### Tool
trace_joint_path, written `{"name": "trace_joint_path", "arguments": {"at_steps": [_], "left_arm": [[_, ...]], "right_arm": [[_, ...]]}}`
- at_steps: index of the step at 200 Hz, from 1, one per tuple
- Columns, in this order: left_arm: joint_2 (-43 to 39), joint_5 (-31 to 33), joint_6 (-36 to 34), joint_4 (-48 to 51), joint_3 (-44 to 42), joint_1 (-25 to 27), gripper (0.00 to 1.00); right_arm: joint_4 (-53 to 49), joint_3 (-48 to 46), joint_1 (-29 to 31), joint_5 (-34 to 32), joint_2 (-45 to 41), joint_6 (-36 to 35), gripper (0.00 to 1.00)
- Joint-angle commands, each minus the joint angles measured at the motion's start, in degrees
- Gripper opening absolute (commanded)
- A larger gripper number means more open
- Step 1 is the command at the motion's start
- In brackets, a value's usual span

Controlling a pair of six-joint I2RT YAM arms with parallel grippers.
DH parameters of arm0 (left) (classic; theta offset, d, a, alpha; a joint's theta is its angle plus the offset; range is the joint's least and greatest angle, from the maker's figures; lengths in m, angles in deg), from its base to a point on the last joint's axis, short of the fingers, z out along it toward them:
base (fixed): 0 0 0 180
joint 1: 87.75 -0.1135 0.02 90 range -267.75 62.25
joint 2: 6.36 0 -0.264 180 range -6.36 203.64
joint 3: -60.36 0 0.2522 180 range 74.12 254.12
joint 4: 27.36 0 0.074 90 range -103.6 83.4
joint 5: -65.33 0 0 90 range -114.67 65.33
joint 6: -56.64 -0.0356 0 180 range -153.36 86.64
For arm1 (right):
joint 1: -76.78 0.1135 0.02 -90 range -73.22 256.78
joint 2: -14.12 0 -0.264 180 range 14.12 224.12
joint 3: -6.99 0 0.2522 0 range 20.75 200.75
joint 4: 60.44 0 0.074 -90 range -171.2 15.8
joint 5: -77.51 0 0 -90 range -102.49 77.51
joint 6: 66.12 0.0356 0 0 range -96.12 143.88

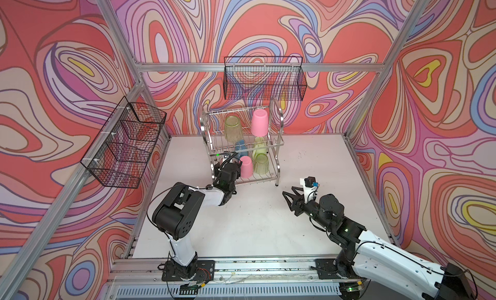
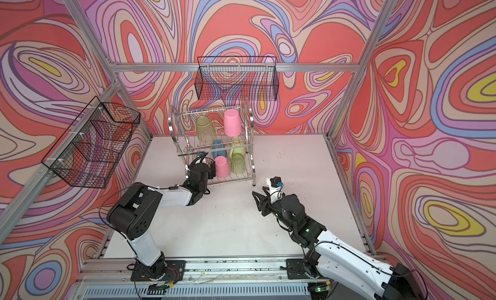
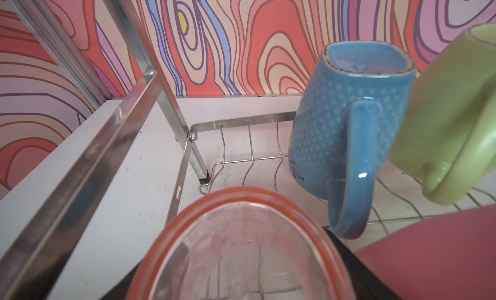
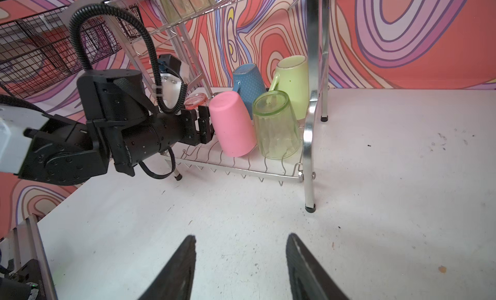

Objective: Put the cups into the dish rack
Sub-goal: 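Lower the clear cup into the lower rack tier with the left gripper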

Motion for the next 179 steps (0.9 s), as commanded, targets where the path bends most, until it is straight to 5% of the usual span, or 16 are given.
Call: {"name": "trace_joint_path", "arguments": {"at_steps": [1,179], "left_arm": [[0.9,-0.8,-0.5,-5.6,-0.4,-1.0,0.82],[1.7,-1.0,-0.6,-6.6,-0.7,-3.6,0.92]], "right_arm": [[1.7,-0.2,-0.3,0.4,0.8,-0.2,0.56],[6.4,1.9,-0.3,2.6,8.7,0.4,0.56]]}}
